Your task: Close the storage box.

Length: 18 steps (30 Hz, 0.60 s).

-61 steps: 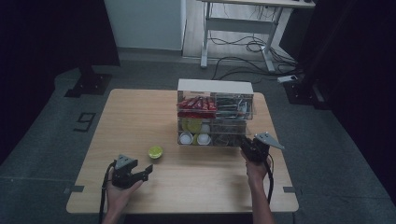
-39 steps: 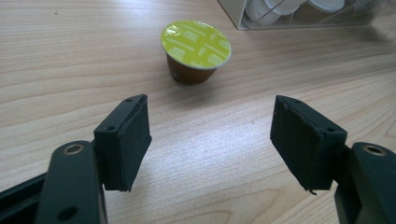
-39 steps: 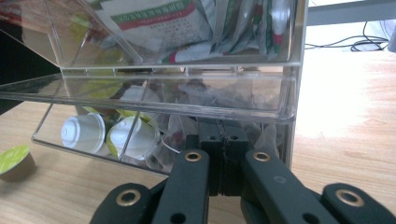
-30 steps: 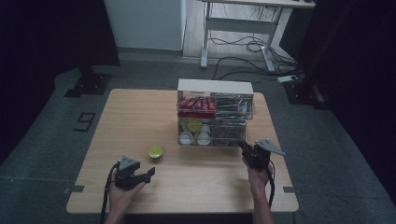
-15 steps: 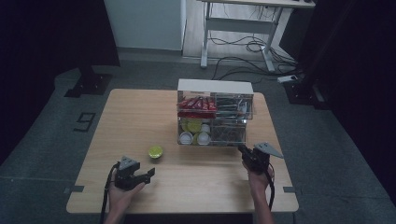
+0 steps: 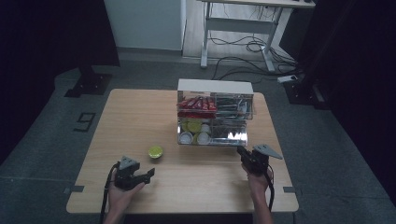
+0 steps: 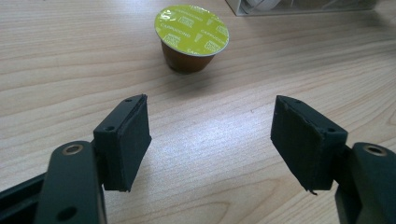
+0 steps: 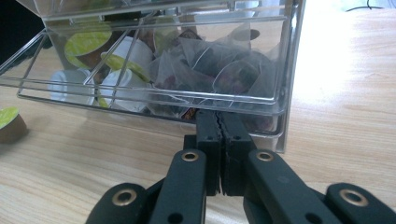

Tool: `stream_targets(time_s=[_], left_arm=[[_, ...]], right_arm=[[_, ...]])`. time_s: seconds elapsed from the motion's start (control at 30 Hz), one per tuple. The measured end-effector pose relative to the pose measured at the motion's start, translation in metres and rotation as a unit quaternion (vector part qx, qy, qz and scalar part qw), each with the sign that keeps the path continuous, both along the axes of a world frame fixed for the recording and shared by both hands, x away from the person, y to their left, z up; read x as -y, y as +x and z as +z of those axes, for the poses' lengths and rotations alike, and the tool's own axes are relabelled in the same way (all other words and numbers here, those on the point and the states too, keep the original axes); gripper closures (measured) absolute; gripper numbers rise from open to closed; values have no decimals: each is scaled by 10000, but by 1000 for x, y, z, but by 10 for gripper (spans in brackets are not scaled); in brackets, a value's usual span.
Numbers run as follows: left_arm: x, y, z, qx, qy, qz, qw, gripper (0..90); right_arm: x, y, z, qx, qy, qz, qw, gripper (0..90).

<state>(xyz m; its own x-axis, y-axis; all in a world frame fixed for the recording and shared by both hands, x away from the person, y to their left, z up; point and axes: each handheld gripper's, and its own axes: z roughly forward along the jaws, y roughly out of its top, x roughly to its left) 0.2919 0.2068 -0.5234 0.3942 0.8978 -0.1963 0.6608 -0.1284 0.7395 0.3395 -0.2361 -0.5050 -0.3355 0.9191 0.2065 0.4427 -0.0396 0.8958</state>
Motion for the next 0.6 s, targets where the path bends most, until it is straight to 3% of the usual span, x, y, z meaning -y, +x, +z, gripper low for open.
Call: stream_targets(time_s=[0.3,0.6], left_arm=[[1,1,-2,-70,22,-26,10000,284],[1,1,-2,-78,12,-18,10000,284]], right_arm=[[-1,2,-7,-242,-32,64,9997,877],[-7,-1,-2,-151,31,222,9996,877]])
